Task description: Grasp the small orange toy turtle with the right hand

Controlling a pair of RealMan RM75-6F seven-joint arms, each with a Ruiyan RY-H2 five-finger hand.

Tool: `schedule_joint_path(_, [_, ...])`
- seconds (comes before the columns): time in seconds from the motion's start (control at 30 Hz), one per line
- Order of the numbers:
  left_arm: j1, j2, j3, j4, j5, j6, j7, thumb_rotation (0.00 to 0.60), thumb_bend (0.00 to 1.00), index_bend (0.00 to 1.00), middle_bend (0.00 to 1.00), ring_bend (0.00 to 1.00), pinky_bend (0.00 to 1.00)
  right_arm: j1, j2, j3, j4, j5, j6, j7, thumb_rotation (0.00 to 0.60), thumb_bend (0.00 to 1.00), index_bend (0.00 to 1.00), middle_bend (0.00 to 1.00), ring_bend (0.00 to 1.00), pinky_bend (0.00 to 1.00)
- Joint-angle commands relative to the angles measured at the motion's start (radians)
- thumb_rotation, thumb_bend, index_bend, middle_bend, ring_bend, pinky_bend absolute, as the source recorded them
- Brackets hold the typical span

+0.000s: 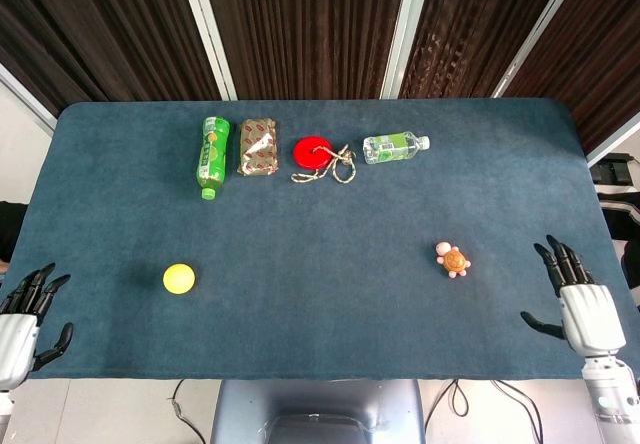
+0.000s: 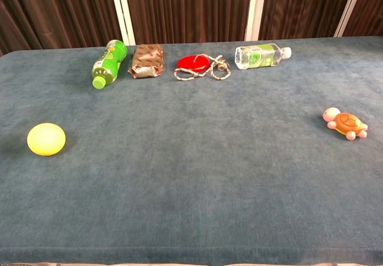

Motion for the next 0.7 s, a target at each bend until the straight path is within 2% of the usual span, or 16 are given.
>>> schedule_joint_path(0.03, [0.001,0.002,0.001,0.002,0.004,0.004,-0.009,0.6,0.42,0.15,0.0,0.04,0.21,0.054,-0.026,0.026,0.01,0.005,-0.053,-0.057,0.6,0.12,0.24,0.22,0.52,0.82])
schedule_joint_path(0.1, [0.001,0.003,0.001,0.004,0.002,0.003,-0.014,0.6,0.42,0.15,0.0,0.04,0.21,0.093,-0.046,0.042,0.026,0.012,-0.095,-0.084,0.6,0.12,0.32,0.27,0.67,0.91])
schedule_joint_path(0.27, [0.004,0.009,0.002,0.003,-0.001,0.006,-0.028,0.6,0.42,0.15,0.0,0.04,0.21,0.182,-0.106,0.07,0.09,0.05,-0.21,-0.087,0.6,0.12,0.43,0.34,0.84,0.99])
schedule_joint_path(0.43, [0.004,0.012,-0.001,0.006,-0.007,0.004,-0.04,0.6,0.42,0.15,0.0,0.04,0.22,0.247,-0.168,0.081,0.174,0.092,-0.308,-0.052,0.6,0.12,0.47,0.37,0.9,1.0])
schedule_joint_path(0.7, [0.002,0.013,0.0,0.006,-0.01,-0.003,-0.04,0.6,0.42,0.16,0.0,0.04,0.22,0.31,-0.278,0.072,0.304,0.135,-0.404,-0.027,0.6,0.12,0.5,0.39,0.9,1.0])
